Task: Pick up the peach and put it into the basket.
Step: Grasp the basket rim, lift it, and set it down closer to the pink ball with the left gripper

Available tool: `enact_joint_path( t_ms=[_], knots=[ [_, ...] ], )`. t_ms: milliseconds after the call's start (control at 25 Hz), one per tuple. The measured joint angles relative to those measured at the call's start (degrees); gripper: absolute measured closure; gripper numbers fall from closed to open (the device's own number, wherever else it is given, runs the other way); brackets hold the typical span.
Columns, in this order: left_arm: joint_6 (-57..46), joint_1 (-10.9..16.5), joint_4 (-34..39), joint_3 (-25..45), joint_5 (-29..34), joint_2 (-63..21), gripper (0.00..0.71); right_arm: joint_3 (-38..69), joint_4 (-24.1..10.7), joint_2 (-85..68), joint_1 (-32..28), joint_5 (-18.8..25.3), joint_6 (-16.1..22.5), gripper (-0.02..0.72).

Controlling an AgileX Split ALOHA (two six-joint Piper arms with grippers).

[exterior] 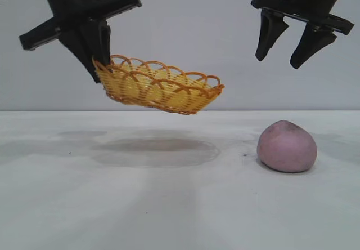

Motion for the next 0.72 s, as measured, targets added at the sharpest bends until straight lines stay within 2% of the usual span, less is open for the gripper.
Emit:
enact_joint_path(
  t_ms=[160,360,680,720],
  knots=[
    [3.19,0.00,-6.86,7.30,-5.34,-0.31,0.710,0.00,0.00,0.00,0.00,0.00,0.00,0.260],
    [4.12,0.00,-8.67,13.62,-10.22,-0.31,0.710,0.00,0.00,0.00,0.00,0.00,0.00,0.260],
    [6.74,0.00,-9.87,14.89,-13.65,0.34,0.710,0.00,0.00,0.00,0.00,0.00,0.00,0.260],
    [6.68,0.00,-9.87,14.89,-13.77,0.62,0.679,0.00,0.00,0.00,0.00,0.00,0.00,0.260]
  ],
)
